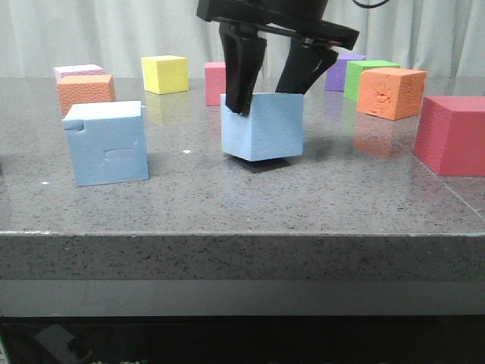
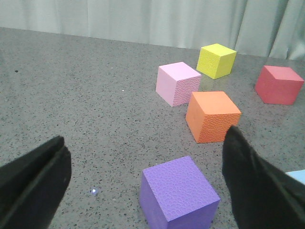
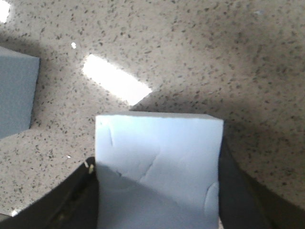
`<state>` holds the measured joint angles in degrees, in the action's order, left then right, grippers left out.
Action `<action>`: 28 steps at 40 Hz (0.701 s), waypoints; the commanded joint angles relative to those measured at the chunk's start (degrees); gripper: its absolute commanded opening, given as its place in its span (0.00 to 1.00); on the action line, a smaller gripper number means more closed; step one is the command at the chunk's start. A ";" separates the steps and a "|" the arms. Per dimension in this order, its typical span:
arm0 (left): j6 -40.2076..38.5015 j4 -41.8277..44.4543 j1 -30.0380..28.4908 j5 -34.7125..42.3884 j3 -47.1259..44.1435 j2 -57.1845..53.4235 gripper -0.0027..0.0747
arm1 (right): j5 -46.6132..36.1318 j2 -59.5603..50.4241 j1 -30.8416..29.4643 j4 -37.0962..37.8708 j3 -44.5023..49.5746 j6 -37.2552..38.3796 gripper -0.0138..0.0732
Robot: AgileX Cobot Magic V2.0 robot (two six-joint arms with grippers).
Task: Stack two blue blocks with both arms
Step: 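Lower the held cube onto the table near the table's middle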
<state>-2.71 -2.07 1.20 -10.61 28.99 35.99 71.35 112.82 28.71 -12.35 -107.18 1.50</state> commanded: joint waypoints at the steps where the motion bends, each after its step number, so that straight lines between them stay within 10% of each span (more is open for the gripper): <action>1: -0.26 -0.01 -0.05 4.80 2.17 0.23 0.85 | 1.26 -3.30 0.22 -0.65 -1.42 -0.06 0.62; 28: -0.26 -0.01 -0.05 4.80 2.17 0.23 0.85 | 0.61 -3.23 0.21 -2.19 -1.42 -0.11 0.82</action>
<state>-2.71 -2.07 1.20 -10.61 28.99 35.99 71.35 112.82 28.95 -13.39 -107.18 1.60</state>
